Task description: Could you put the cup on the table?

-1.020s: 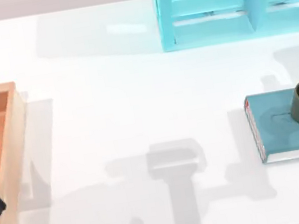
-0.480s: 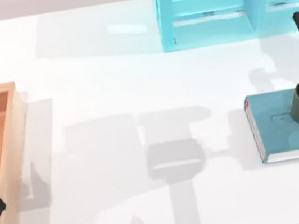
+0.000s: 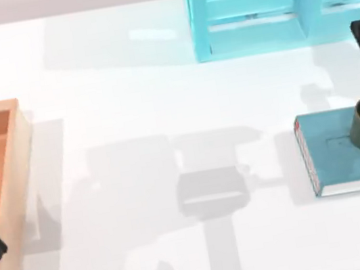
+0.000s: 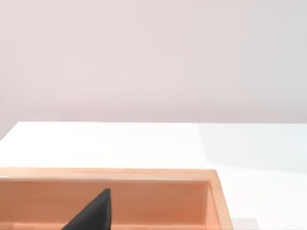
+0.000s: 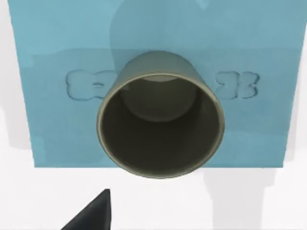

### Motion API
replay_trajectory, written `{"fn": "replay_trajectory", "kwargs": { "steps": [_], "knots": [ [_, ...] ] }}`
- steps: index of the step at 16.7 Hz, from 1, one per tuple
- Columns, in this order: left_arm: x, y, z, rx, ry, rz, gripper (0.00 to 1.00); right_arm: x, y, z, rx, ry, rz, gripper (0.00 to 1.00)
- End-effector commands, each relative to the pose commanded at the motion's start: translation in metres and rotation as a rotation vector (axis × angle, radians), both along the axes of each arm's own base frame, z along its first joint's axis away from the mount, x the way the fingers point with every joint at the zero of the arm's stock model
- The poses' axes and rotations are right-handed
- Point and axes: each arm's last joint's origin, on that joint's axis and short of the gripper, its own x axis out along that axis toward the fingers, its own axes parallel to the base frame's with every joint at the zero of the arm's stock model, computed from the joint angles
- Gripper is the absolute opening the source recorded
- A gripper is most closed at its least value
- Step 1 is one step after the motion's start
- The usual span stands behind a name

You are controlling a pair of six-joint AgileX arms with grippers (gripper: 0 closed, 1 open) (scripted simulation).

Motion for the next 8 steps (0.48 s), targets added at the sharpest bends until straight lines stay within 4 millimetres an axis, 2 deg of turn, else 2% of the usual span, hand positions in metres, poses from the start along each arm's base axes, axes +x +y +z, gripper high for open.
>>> {"fn": "replay_trajectory", "kwargs": {
  "steps": [6, 8],
  "knots": [
    [0.000, 0.000, 0.000, 0.000, 0.000, 0.000, 1.00, 0.002, 0.001, -0.070, 0.001, -0.010, 0.000, 1.00],
    [0.000, 0.000, 0.000, 0.000, 0.000, 0.000, 1.00, -0.001, 0.002, -0.085, 0.001, -0.004, 0.000, 1.00]
  ]
}}
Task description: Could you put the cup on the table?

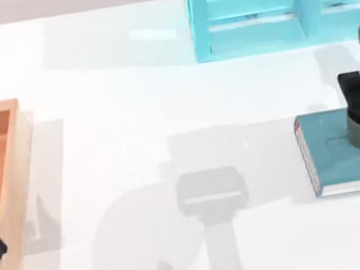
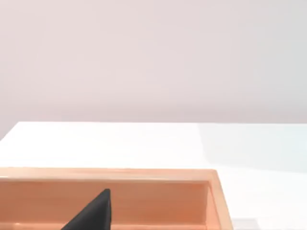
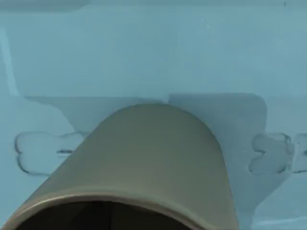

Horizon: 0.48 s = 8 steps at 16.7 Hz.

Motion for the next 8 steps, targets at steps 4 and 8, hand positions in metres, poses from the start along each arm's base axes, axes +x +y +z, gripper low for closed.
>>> {"fn": "replay_trajectory", "kwargs": {
  "steps": [4, 8],
  "knots": [
    [0.0000, 0.0000, 0.0000, 0.000, 0.000, 0.000, 1.00, -0.0006, 0.0000, -0.0035, 0.000, 0.002, 0.000, 1.00],
    [0.0000, 0.0000, 0.0000, 0.000, 0.000, 0.000, 1.00, -0.0006, 0.0000, -0.0035, 0.000, 0.002, 0.000, 0.77]
  ]
}}
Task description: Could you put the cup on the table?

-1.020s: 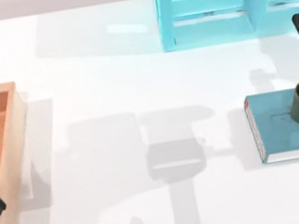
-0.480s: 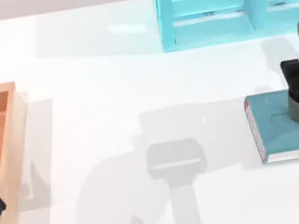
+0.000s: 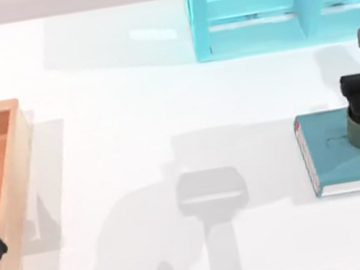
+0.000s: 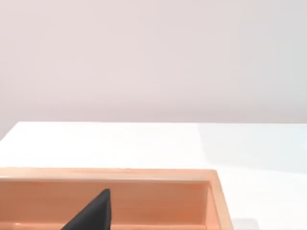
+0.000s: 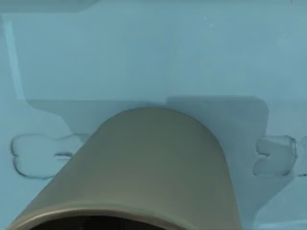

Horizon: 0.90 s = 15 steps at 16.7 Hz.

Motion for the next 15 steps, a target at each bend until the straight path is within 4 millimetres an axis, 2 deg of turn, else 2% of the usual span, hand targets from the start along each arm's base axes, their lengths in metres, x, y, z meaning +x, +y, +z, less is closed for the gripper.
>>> {"fn": "replay_trajectory", "kwargs": {
  "steps": [10, 15],
  "knots": [
    [0.0000, 0.0000, 0.0000, 0.000, 0.000, 0.000, 1.00, 0.0000, 0.0000, 0.0000, 0.000, 0.000, 0.000, 0.02],
    [0.0000, 0.0000, 0.0000, 0.000, 0.000, 0.000, 1.00, 0.0000, 0.0000, 0.0000, 0.000, 0.000, 0.000, 0.00]
  ]
}}
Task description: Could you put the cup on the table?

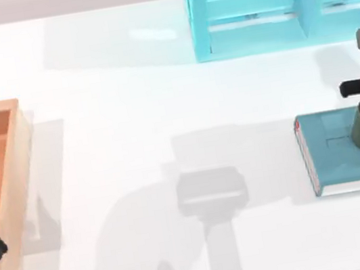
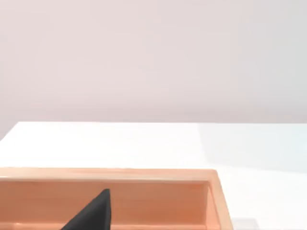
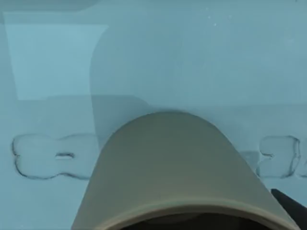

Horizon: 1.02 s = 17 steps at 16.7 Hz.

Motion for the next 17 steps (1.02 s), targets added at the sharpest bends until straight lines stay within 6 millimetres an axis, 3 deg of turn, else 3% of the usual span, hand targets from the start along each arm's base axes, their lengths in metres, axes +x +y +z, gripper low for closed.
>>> {"fn": "replay_trajectory", "kwargs": {
  "steps": [5, 12, 17],
  "knots": [
    [0.000, 0.000, 0.000, 0.000, 0.000, 0.000, 1.00, 0.000, -0.001, 0.001, 0.001, -0.001, -0.003, 0.00],
    [0.000, 0.000, 0.000, 0.000, 0.000, 0.000, 1.00, 0.000, -0.001, 0.048, 0.000, 0.001, -0.003, 0.00],
    [0.000, 0.000, 0.000, 0.000, 0.000, 0.000, 1.00, 0.001, 0.001, 0.048, 0.000, 0.005, -0.003, 0.00]
  ]
}}
